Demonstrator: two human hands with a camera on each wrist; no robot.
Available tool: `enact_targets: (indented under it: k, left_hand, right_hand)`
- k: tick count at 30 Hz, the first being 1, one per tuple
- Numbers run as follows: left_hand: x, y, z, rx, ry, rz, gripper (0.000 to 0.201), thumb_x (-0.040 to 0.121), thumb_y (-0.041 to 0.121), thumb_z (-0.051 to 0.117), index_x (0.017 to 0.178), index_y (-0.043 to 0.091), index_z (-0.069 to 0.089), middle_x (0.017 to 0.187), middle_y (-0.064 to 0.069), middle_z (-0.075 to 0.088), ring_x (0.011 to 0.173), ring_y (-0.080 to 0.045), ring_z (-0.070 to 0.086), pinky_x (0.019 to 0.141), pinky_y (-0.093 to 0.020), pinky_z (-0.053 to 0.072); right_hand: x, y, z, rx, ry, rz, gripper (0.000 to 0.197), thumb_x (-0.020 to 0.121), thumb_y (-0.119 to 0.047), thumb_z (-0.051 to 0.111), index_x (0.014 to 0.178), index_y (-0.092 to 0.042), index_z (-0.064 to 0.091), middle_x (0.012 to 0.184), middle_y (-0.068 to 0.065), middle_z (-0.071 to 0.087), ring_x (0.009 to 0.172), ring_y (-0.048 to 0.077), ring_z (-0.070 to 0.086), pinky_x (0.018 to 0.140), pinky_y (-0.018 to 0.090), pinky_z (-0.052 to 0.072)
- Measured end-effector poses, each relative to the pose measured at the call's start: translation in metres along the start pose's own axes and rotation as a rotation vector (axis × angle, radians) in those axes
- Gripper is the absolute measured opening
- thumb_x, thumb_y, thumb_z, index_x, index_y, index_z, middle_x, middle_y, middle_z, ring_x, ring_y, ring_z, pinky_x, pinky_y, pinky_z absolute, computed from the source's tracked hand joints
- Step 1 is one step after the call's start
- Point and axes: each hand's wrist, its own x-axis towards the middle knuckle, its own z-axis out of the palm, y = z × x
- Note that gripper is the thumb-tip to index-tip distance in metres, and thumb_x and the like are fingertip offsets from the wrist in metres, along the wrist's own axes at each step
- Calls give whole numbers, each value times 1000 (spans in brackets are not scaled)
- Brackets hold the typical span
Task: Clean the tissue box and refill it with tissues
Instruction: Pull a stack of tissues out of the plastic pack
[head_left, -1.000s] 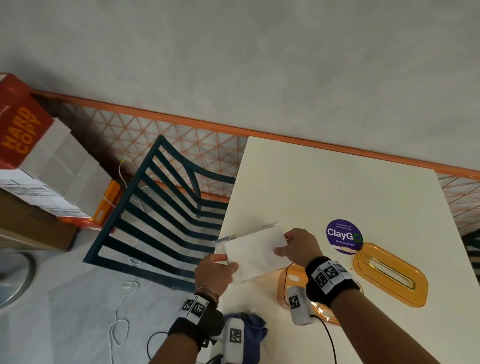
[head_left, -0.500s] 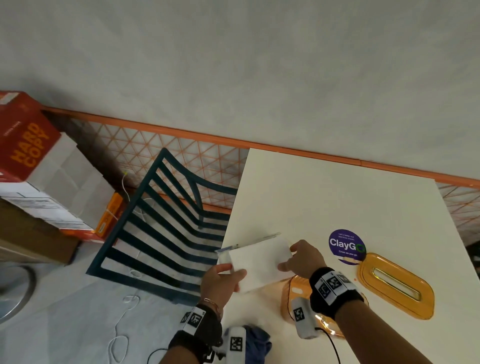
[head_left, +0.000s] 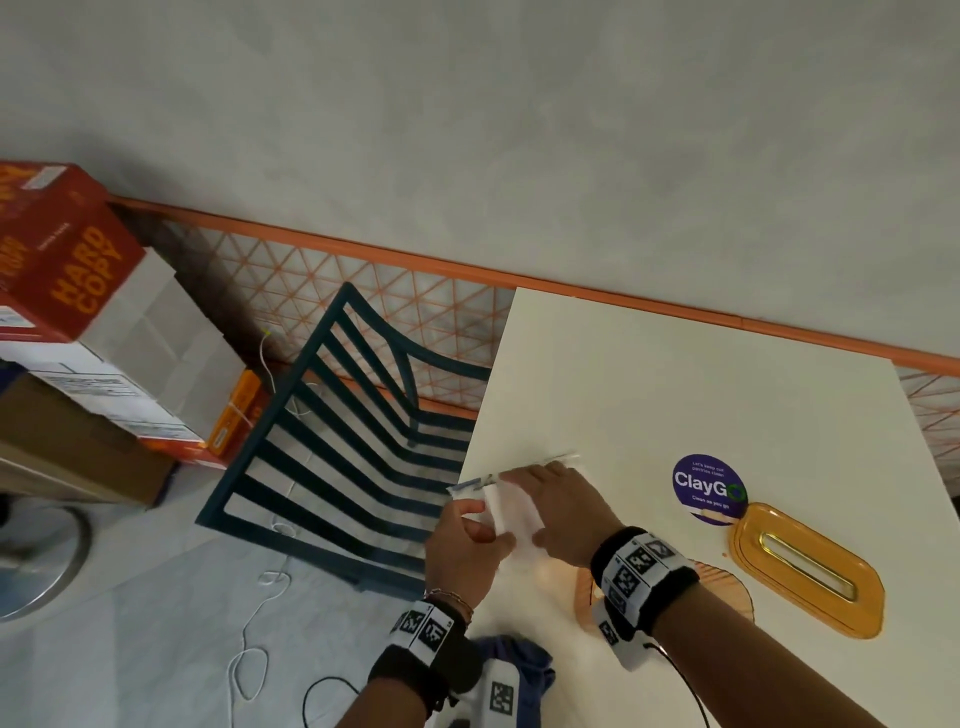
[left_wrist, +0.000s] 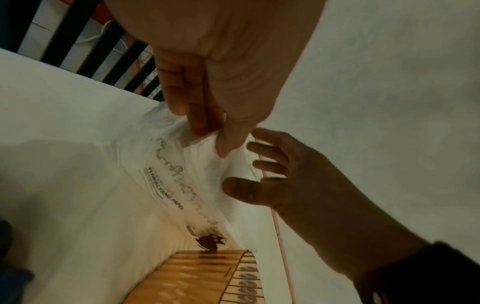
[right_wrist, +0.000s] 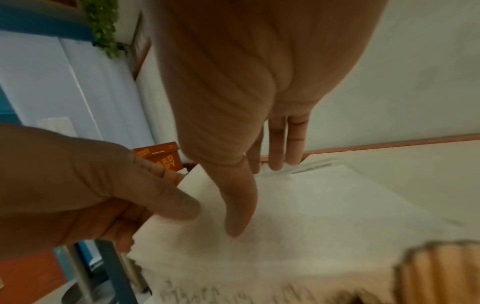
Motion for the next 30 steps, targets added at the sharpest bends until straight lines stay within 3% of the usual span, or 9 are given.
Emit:
enact_targets:
  k: [7,10,13,16,20,25,27,29,30]
  left_hand:
    - [3,-5,-2,36,-84,5,27,69,27,88,88,31,69,82,8,74,75,-8,72,72,-33,64]
    - [2,-7,-3,41,-39,23,30,69,31,88,90,30,67,87,10,70,80,-7,68,71,-25,59]
    - [-2,-8,-6,15,1,28,48,62,34,92,99,28,62,98,9,66,88,-6,63,65,-16,46]
    - [-3,-9,-4,62,-55,52,57,59,41,91,107,33,61,98,13,67,88,-3,62,66,-15,44]
    - [-4,-5,-3,191,-98,109,26,69,45,80,87,28,69,83,12,69,75,0,61,63,-14,45]
    - [-9,9,-9,59,-118,160,22,76,35,81,93,31,69,91,12,69,87,-4,65,72,-18,51]
    - [-12,24,-14,-47,-103,167,30,76,32,84,100,31,66,99,11,67,92,-9,64,69,-18,50]
    - [-13,39,-20,-125,-53,216,50,69,33,90,110,35,61,109,12,63,96,-8,62,69,-18,50]
    - [-12,46,-23,-174,-33,243,63,65,33,93,116,38,58,114,15,61,99,-6,61,71,-19,52]
  right_hand:
    - [31,-10,-19,-175,-94,-105,59,77,-16,72,131,-30,55,123,0,60,113,24,51,96,35,42]
    - [37,-8,-25,-198,-115,-107,46,77,-22,76,121,-28,64,120,-1,59,111,23,49,92,33,41]
    - [38,-5,-27,-167,-131,-91,40,76,-28,80,113,-27,67,116,-3,62,108,22,49,85,31,38]
    - [35,-2,-29,-148,-156,-68,35,76,-31,81,107,-27,65,111,-2,65,105,23,53,86,33,41]
    - [32,-1,-34,-108,-193,-69,43,75,-30,80,114,-32,61,112,0,67,104,23,55,85,35,42]
    - [26,7,-50,-45,-289,-9,61,75,-34,82,131,-28,59,130,-2,62,122,23,53,105,38,43]
    - [22,15,-64,133,-255,53,45,73,-33,84,115,-30,67,116,-4,67,111,20,59,96,36,47]
    - [13,22,-79,355,-173,62,26,69,-33,86,86,-41,68,92,-13,69,90,13,64,81,33,50]
    - [8,24,-86,455,-135,68,25,68,-32,86,81,-42,67,88,-13,71,85,9,66,79,32,51]
